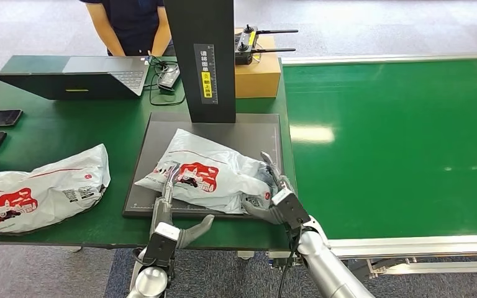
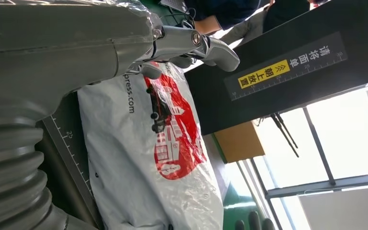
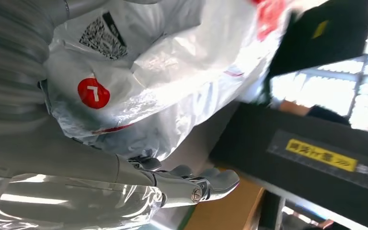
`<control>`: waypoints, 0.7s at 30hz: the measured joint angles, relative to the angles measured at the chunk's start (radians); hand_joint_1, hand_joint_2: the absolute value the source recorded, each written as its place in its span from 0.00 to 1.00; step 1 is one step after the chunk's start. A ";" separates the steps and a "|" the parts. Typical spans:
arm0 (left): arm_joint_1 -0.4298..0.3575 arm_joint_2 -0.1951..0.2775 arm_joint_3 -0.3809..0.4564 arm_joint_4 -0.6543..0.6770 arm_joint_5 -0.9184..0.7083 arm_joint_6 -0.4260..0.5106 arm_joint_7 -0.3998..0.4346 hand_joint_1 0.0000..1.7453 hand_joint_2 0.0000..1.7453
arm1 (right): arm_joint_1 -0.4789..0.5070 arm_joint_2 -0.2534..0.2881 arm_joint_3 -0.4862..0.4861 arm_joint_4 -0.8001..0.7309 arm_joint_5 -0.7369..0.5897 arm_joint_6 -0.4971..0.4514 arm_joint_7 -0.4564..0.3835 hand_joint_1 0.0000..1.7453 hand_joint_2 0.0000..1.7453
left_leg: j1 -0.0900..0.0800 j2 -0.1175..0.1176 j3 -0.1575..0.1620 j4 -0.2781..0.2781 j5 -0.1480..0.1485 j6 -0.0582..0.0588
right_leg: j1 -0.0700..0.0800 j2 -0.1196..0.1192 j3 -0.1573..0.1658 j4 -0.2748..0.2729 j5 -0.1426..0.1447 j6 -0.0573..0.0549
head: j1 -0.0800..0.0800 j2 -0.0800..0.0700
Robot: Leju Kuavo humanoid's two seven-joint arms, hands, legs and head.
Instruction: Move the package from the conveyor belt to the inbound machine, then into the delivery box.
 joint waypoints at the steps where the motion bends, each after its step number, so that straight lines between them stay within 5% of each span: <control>1: 0.000 0.000 0.000 0.000 0.001 -0.001 0.000 0.00 1.00 | 0.018 -0.006 -0.006 -0.033 -0.022 0.038 -0.001 0.00 1.00 | 0.000 0.000 0.000 0.000 0.000 0.000 | 0.000 0.000 0.000 0.000 0.000 0.000 | 0.000 0.000; 5: 0.003 0.000 0.000 -0.002 0.000 -0.007 0.003 0.00 1.00 | 0.088 -0.024 -0.027 -0.160 -0.053 0.114 -0.004 0.00 1.00 | 0.000 0.000 0.000 0.000 0.000 0.000 | 0.000 0.000 0.000 0.000 0.000 0.000 | 0.000 0.000; 21: 0.048 0.016 0.009 -0.126 -0.087 -0.006 0.067 0.00 1.00 | 0.329 -0.032 -0.184 -0.580 -0.058 0.151 -0.005 0.00 1.00 | 0.000 0.000 0.000 0.000 0.000 0.000 | 0.000 0.000 0.000 0.000 0.000 0.000 | 0.000 0.000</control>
